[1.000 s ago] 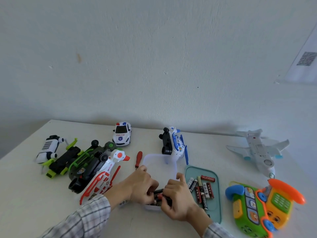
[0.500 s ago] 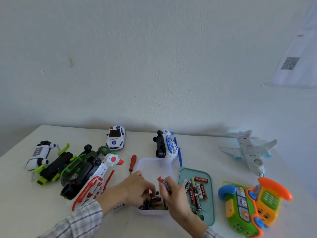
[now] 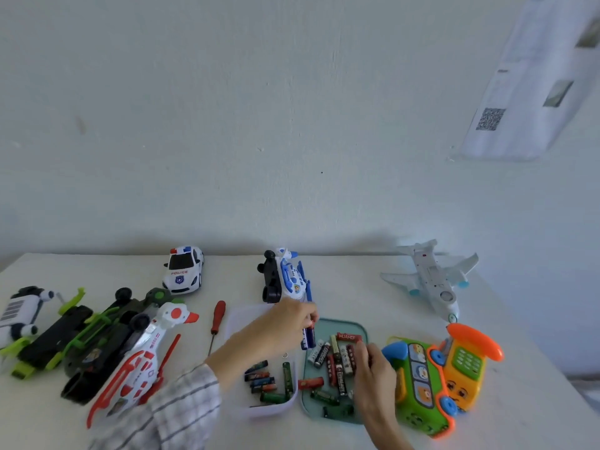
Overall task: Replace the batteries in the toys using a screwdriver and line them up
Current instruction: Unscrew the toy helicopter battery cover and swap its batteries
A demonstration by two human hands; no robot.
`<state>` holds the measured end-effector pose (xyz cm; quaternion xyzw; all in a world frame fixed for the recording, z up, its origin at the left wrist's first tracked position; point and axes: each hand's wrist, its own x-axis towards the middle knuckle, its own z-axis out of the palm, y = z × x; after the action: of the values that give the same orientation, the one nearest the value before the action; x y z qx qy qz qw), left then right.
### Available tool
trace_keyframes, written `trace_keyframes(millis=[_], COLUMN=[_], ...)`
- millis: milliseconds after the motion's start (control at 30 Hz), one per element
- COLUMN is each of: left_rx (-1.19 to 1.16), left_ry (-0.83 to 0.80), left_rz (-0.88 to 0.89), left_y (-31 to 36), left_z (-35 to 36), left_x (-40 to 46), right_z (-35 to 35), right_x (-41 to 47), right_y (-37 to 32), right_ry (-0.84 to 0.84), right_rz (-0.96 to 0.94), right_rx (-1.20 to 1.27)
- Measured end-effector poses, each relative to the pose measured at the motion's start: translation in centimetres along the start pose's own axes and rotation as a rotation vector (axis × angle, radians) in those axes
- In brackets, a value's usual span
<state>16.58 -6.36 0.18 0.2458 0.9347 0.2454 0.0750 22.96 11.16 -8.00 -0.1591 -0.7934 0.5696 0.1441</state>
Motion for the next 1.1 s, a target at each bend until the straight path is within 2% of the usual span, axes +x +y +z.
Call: trace_keyframes(millis=[167,300,400,533,667,733,867,967,1100], left_rx=[0.176,0.296,0.316,0.287,0.074,0.046,0.087,0.123,0.167], left_ry=[-0.093,-0.130,-0.182,-0.197,-0.043,-0.015,-0.181,-0.325,-0.378], left_rz=[-0.039,-0.099,-0.125,-0.015,0.082,0.066,-0.091,-0.127,-0.178], left_y=[1.8,1.8,1.9,1.5,0.4,-1.0,-3.8,-4.5,-4.6], left_z=[2.5,4.0,4.5,3.5,0.9,-0.1,-0.3,0.4,1.3], left_x=[5.3,7.0,7.2,4.8,-0.4,-3.2,-6.3,-6.5,-6.3], right_z=[0.3,-0.1,-0.4,-0.4,-0.6,-0.7,-0.8,-0.5,-0.6], right_x=[-0.3,-0.8,-1.0,-1.0,-1.0,-1.1,-1.0,-1.1,-2.0], right_y=[1.7,2.5,3.5,3.8,3.4,3.0,2.9,3.1,3.1], right_ry=[0.055,0.038,0.034,-0.025,0.001,-0.005,-0.006,0.031,0.114], right_rz=[-0.134,-0.304,-0.318,-0.262,-0.239,-0.218,-0.271,-0.299,-0.512], right_rx=[-0.005,-0.153,-0.212,-0.241,-0.186,-0.159,-0.178,-0.238,-0.334])
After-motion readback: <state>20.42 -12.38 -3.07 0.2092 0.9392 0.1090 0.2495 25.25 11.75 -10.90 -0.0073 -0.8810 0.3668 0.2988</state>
